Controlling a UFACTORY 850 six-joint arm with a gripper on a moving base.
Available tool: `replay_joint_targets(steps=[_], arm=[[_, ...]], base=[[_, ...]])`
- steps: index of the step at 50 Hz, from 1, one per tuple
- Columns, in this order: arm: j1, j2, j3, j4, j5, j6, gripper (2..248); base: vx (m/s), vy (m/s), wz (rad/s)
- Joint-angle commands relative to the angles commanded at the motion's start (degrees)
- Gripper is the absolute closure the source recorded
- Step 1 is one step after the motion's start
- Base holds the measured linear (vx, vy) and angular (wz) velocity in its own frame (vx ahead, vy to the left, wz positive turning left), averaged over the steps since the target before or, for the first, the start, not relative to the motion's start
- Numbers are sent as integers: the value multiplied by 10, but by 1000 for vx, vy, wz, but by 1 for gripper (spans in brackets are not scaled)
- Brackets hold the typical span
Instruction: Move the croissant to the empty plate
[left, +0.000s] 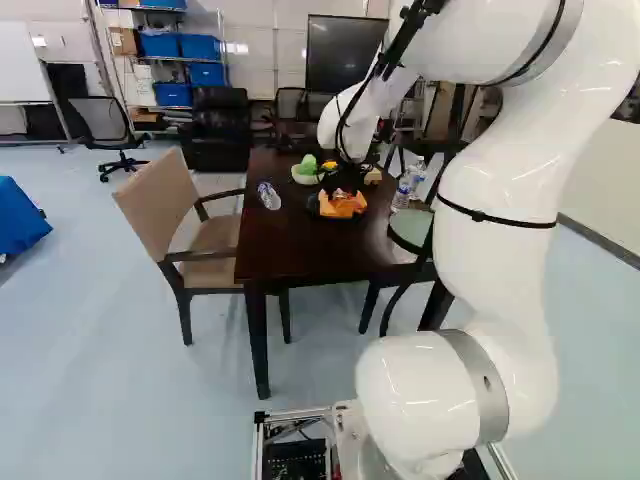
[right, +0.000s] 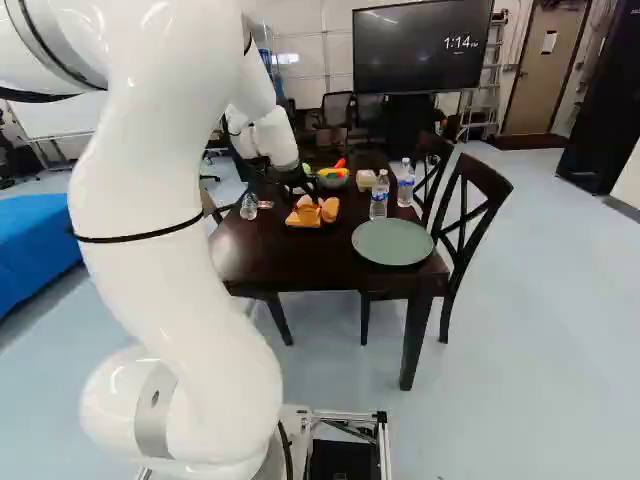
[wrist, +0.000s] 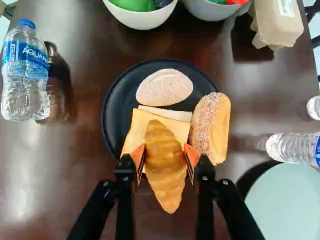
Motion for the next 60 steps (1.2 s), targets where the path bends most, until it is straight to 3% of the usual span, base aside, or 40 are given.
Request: replay_joint_targets(steps=[60], arm=[[0,5,1,0,0,0,143]], base=[[0,0,0]])
